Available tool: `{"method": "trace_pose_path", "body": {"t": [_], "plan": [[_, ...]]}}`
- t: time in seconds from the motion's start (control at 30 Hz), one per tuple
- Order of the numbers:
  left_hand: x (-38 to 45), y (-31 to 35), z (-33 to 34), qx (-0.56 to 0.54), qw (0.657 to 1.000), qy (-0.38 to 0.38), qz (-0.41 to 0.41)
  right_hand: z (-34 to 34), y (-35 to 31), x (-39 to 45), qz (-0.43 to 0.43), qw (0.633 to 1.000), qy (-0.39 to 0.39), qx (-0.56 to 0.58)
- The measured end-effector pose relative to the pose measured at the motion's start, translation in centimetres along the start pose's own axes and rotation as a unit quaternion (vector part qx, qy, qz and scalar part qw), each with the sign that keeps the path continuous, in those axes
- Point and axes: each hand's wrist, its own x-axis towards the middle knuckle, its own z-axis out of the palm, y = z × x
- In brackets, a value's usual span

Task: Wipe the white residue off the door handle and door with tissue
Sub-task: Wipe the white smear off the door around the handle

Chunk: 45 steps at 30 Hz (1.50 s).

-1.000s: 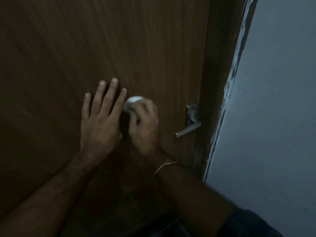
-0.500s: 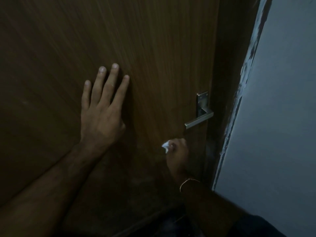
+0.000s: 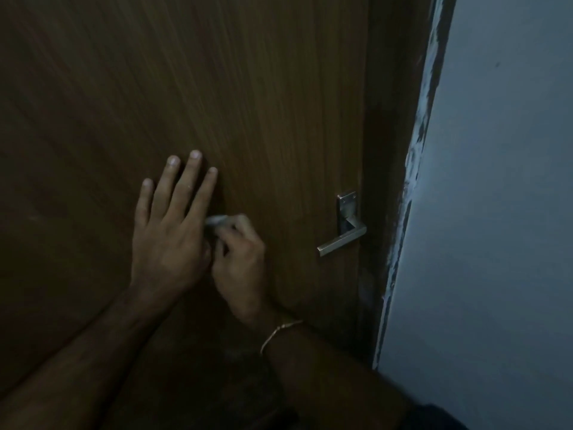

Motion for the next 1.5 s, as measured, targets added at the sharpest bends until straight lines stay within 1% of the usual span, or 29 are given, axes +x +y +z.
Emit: {"method": "trace_pose_path", "body": {"t": [0.03, 0.07, 0.13, 0.17, 0.2, 0.23, 0.27, 0.33, 0.37, 0.4, 0.53, 0.63, 0.73, 0.8, 0.83, 0.9, 0.93, 0.97, 1.03, 1.1, 1.13, 1.17, 1.23, 1.3, 1.33, 1.37, 1.4, 1.47, 1.5], "plan": [[0.0, 0.0, -0.1, -0.001, 1.000, 0.003, -0.003, -1.1, -0.8, 2.1, -0.010, 1.000, 0.030, 0.001], [0.1, 0.1, -0.1, -0.004, 1.000, 0.002, -0.007, -2.4, -1.4, 4.3, 0.006, 0.997, 0.072, 0.008], [0.1, 0.3, -0.2, -0.009, 1.000, -0.017, -0.013, -4.9, -1.7, 8.2, 0.073, 0.984, 0.156, 0.056], [0.1, 0.4, -0.3, -0.010, 0.999, -0.026, -0.016, -5.6, -1.5, 9.3, 0.083, 0.977, 0.180, 0.079], [0.1, 0.4, -0.3, -0.009, 0.999, -0.031, -0.017, -5.9, -1.2, 9.6, 0.069, 0.977, 0.189, 0.077], [0.1, 0.4, -0.2, -0.009, 0.999, -0.033, -0.016, -5.6, -0.9, 9.0, 0.039, 0.982, 0.174, 0.053], [0.1, 0.4, -0.2, -0.010, 0.999, -0.031, -0.014, -4.9, -0.3, 7.7, 0.003, 0.990, 0.136, 0.020], [0.1, 0.5, -0.2, -0.015, 0.999, -0.027, -0.013, -2.7, 1.4, 3.4, -0.043, 0.997, 0.010, -0.058], [0.0, 0.5, -0.2, -0.017, 0.999, -0.027, -0.015, -2.0, 2.6, 1.2, -0.041, 0.994, -0.047, -0.086], [0.0, 0.6, -0.2, -0.019, 0.999, -0.027, -0.020, -1.8, 3.7, -0.6, -0.024, 0.992, -0.079, -0.095], [0.2, 0.8, -0.3, -0.026, 0.999, -0.034, -0.030, -3.7, 6.3, -2.1, 0.080, 0.993, -0.064, -0.064], [0.2, 1.2, -0.7, -0.036, 0.998, -0.039, -0.045, -5.5, 5.7, -0.7, 0.137, 0.989, -0.031, -0.043], [0.3, 1.8, -1.1, -0.049, 0.996, -0.042, -0.068, -7.2, 4.4, 1.2, 0.205, 0.978, -0.027, 0.017], [0.5, 2.2, -1.5, -0.061, 0.994, -0.047, -0.083, -8.4, 3.6, 2.6, 0.269, 0.956, -0.028, 0.114], [0.7, 2.4, -1.7, -0.068, 0.993, -0.052, -0.085, -9.1, 3.1, 3.3, 0.307, 0.933, -0.023, 0.187], [1.2, 2.9, -2.4, -0.085, 0.990, -0.069, -0.094, -10.6, 2.1, 4.5, 0.377, 0.854, -0.022, 0.359], [1.6, 3.2, -2.8, -0.099, 0.987, -0.078, -0.103, -11.2, 1.6, 4.9, 0.402, 0.810, -0.027, 0.426], [1.9, 3.6, -3.4, -0.116, 0.983, -0.083, -0.113, -11.8, 1.2, 5.1, 0.417, 0.779, -0.033, 0.467], [2.7, 4.3, -4.2, -0.165, 0.973, -0.087, -0.138, -12.9, 0.4, 5.4, 0.423, 0.748, -0.045, 0.509], [3.6, 5.0, -4.9, -0.266, 0.943, -0.096, -0.176, -13.7, -0.7, 5.7, 0.414, 0.737, -0.058, 0.531], [4.0, 5.5, -5.3, -0.346, 0.909, -0.110, -0.204, -14.1, -1.2, 5.9, 0.408, 0.736, -0.065, 0.537], [4.3, 6.0, -5.6, -0.434, 0.859, -0.129, -0.238, -14.6, -1.8, 6.1, 0.401, 0.738, -0.069, 0.539], [4.5, 7.2, -6.5, -0.582, 0.741, -0.147, -0.302, -15.6, -2.9, 6.6, 0.390, 0.746, -0.068, 0.535], [4.4, 8.3, -7.1, -0.676, 0.635, -0.150, -0.343, -16.5, -4.0, 6.9, 0.381, 0.762, -0.064, 0.519], [4.4, 8.6, -7.3, -0.709, 0.592, -0.150, -0.352, -17.0, -4.5, 6.9, 0.375, 0.777, -0.062, 0.501], [4.4, 9.0, -7.4, -0.729, 0.566, -0.149, -0.356, -17.5, -4.9, 6.8, 0.367, 0.797, -0.063, 0.475], [4.4, 9.3, -7.6, -0.735, 0.556, -0.146, -0.360, -18.0, -5.2, 6.7, 0.357, 0.820, -0.069, 0.442], [4.3, 10.0, -8.0, -0.728, 0.557, -0.129, -0.379, -18.9, -5.5, 6.4, 0.334, 0.854, -0.085, 0.389], [4.2, 10.2, -8.2, -0.726, 0.554, -0.119, -0.390, -19.4, -5.6, 6.3, 0.328, 0.860, -0.093, 0.379]]}}
